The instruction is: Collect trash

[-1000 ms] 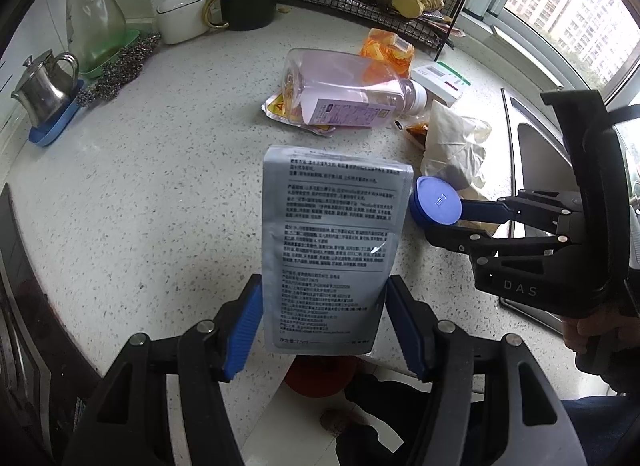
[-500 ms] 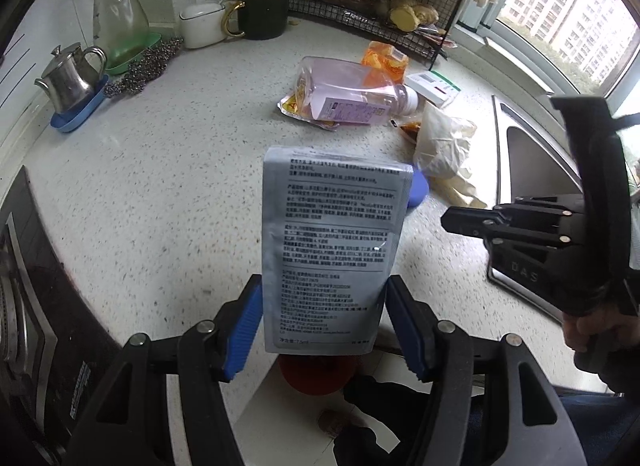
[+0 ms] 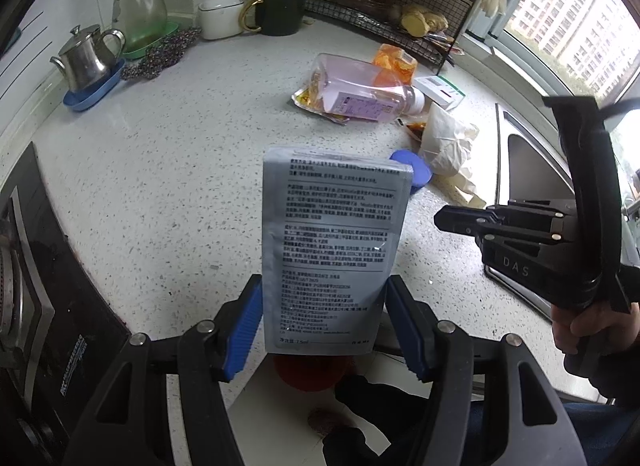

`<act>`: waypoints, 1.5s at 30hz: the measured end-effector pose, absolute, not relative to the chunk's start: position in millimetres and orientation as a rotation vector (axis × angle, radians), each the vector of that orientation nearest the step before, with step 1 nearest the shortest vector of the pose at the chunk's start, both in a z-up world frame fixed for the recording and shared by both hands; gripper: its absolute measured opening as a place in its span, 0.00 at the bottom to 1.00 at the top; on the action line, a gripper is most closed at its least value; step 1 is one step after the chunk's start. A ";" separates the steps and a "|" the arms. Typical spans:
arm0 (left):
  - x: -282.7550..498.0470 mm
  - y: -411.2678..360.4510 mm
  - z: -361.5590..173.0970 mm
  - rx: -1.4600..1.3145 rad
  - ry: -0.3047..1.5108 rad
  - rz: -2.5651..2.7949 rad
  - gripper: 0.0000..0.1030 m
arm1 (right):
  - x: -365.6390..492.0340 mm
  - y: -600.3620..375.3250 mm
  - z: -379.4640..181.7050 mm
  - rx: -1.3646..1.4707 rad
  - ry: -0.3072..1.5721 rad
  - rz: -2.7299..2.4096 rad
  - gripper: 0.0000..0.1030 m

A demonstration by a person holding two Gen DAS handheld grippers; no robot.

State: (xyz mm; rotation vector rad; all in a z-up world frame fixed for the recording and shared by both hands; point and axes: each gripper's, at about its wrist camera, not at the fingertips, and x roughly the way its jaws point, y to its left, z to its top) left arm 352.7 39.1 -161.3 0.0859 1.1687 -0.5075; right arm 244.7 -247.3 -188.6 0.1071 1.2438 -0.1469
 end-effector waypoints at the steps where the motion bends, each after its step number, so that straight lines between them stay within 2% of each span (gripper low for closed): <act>1: 354.0 40.1 -161.8 0.081 1.171 -0.503 0.57 | 246.0 -248.0 -189.7 0.107 1.248 -0.144 0.02; 3: 356.5 41.3 -163.2 0.077 1.177 -0.490 0.57 | 251.2 -249.1 -194.5 0.108 1.262 -0.140 0.14; 5: 359.0 42.5 -165.2 0.070 1.184 -0.479 0.57 | 256.9 -252.7 -198.8 0.118 1.271 -0.135 0.47; 7: 361.4 42.9 -167.2 0.061 1.189 -0.470 0.57 | 261.7 -255.0 -201.2 0.127 1.271 -0.131 0.58; 11: 366.7 42.9 -172.6 0.056 1.200 -0.454 0.57 | 273.8 -259.0 -208.1 0.111 1.289 -0.132 0.63; 19: 377.3 43.1 -183.7 0.042 1.225 -0.428 0.57 | 307.2 -260.8 -219.1 0.085 1.294 -0.124 0.68; 26: 381.0 45.7 -189.0 0.037 1.240 -0.409 0.57 | 331.8 -262.2 -224.3 0.049 1.276 -0.104 0.68; 27: 380.6 45.7 -188.7 0.038 1.240 -0.408 0.57 | 333.1 -261.0 -224.6 0.040 1.274 -0.103 0.67; 29: 380.5 45.2 -188.5 0.036 1.241 -0.407 0.57 | 334.0 -257.6 -224.4 0.004 1.263 -0.110 0.47; 30: 379.4 45.9 -187.6 0.035 1.241 -0.407 0.57 | 334.3 -256.2 -224.1 -0.010 1.254 -0.116 0.42; 45: 341.8 59.8 -172.7 0.040 1.212 -0.431 0.57 | 290.5 -237.7 -200.7 -0.011 1.213 -0.111 0.42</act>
